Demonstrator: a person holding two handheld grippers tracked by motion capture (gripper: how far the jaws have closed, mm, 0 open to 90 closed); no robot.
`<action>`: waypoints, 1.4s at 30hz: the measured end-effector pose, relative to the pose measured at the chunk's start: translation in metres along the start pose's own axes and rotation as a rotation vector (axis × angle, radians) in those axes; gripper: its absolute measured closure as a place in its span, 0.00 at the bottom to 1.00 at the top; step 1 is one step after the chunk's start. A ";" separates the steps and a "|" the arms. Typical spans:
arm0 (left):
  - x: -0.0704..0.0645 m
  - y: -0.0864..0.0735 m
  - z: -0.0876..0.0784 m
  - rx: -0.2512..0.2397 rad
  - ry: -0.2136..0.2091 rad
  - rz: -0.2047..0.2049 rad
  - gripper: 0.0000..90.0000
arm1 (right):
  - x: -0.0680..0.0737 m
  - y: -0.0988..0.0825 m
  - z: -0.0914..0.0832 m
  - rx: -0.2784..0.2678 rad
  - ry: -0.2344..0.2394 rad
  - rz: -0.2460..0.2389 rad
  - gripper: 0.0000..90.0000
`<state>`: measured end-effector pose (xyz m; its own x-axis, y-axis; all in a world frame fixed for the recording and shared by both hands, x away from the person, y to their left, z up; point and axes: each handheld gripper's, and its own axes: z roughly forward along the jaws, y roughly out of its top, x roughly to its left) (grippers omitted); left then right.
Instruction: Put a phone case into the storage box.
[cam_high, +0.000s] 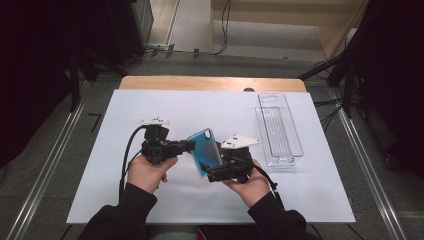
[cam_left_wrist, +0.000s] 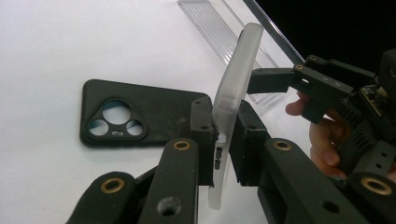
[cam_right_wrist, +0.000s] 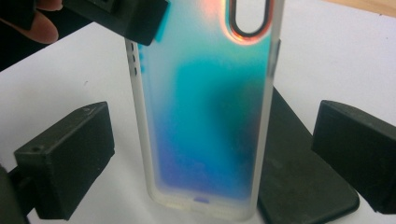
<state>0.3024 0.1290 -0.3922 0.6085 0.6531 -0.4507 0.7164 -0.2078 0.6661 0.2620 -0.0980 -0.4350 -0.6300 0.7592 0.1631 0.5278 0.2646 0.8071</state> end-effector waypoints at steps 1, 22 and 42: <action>-0.001 0.000 0.001 -0.001 -0.002 0.000 0.91 | 0.001 0.000 0.000 -0.002 -0.006 0.000 0.00; -0.022 -0.009 0.011 0.011 -0.016 0.027 0.91 | 0.002 0.001 0.008 -0.013 -0.005 0.010 0.18; -0.013 -0.006 -0.003 0.005 -0.056 0.039 0.53 | -0.016 0.001 0.004 -0.007 -0.018 0.042 0.19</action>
<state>0.2892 0.1243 -0.3882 0.6542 0.6025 -0.4571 0.6932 -0.2360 0.6810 0.2750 -0.1074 -0.4394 -0.5970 0.7803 0.1864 0.5493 0.2283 0.8039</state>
